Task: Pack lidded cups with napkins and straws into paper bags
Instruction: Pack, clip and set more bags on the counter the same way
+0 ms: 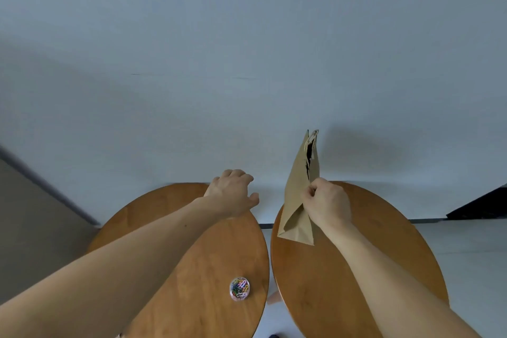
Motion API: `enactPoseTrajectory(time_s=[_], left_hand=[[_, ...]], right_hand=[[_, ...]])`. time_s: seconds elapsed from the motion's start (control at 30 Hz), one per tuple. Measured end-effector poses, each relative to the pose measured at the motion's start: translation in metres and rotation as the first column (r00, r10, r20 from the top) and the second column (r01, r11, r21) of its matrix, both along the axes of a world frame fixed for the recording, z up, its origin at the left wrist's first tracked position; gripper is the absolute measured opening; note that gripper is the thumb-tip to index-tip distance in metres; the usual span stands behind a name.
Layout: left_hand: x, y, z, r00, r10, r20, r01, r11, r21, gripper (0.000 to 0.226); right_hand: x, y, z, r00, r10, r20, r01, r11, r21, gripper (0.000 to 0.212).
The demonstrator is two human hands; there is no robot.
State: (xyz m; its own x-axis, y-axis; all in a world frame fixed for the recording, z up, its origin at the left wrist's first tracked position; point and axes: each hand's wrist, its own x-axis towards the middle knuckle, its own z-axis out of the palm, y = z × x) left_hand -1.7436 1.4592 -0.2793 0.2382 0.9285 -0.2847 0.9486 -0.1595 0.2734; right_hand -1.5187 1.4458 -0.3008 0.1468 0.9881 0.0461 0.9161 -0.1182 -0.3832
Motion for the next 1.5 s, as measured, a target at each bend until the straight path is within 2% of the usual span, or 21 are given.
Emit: enactPoseTrajectory(time_s=[0.33,0.5,0.6,0.67,0.73,0.87,0.93,1.03,1.13,1.23,1.3,1.4,1.5], left_hand=[[-0.174,-0.066,-0.010,0.990,0.138,-0.004,-0.138,0.989,-0.045,0.054],[-0.217,-0.090,-0.029,0.986,0.161,-0.050,-0.166,0.975,-0.148,0.047],[-0.228,-0.100,-0.043,0.981,0.186,-0.045,-0.192,0.961,-0.198,0.040],[-0.229,-0.103,-0.053,0.980,0.192,-0.045,-0.197,0.952,-0.235,0.046],[-0.227,-0.104,-0.061,0.980,0.193,-0.039,-0.197,0.944,-0.265,0.054],[-0.214,-0.104,-0.076,0.970,0.244,-0.003,-0.232,0.917,-0.326,0.066],[-0.208,-0.104,-0.083,0.964,0.266,0.027,-0.236,0.895,-0.379,0.075],[-0.202,-0.102,-0.090,0.972,0.236,0.003,-0.212,0.879,-0.426,0.091],[-0.190,-0.096,-0.095,0.961,0.275,0.011,-0.245,0.873,-0.421,0.083],[-0.180,-0.091,-0.097,0.946,0.325,-0.007,-0.299,0.861,-0.412,0.072],[-0.176,-0.088,-0.098,0.932,0.361,-0.044,-0.349,0.853,-0.388,0.060],[-0.174,-0.082,-0.105,0.869,0.492,-0.051,-0.480,0.813,-0.329,0.032],[-0.187,-0.080,-0.111,0.827,0.554,-0.099,-0.557,0.780,-0.285,0.016]], right_hand=[[-0.195,-0.040,-0.031,0.982,0.188,-0.035,-0.190,0.979,-0.072,0.024],[-0.243,-0.078,-0.066,0.966,0.255,-0.047,-0.260,0.954,-0.149,0.020],[-0.252,-0.097,-0.077,0.943,0.301,-0.143,-0.329,0.909,-0.254,0.021],[-0.252,-0.103,-0.080,0.917,0.346,-0.199,-0.397,0.843,-0.363,0.030],[-0.250,-0.101,-0.081,0.909,0.369,-0.194,-0.417,0.795,-0.441,0.049],[-0.239,-0.088,-0.085,0.916,0.351,-0.194,-0.401,0.785,-0.473,0.064],[-0.238,-0.079,-0.086,0.910,0.345,-0.231,-0.415,0.766,-0.491,0.065],[-0.243,-0.072,-0.089,0.886,0.363,-0.289,-0.463,0.730,-0.503,0.045],[-0.239,-0.069,-0.098,0.879,0.328,-0.347,-0.469,0.730,-0.497,0.021],[-0.236,-0.062,-0.103,0.884,0.258,-0.390,-0.439,0.743,-0.505,0.012],[-0.238,-0.055,-0.101,0.907,0.217,-0.361,-0.391,0.754,-0.529,0.001],[-0.235,-0.046,-0.101,0.955,0.239,-0.176,-0.295,0.825,-0.482,0.017],[-0.228,-0.037,-0.099,0.953,0.300,-0.030,-0.279,0.838,-0.469,0.012]])
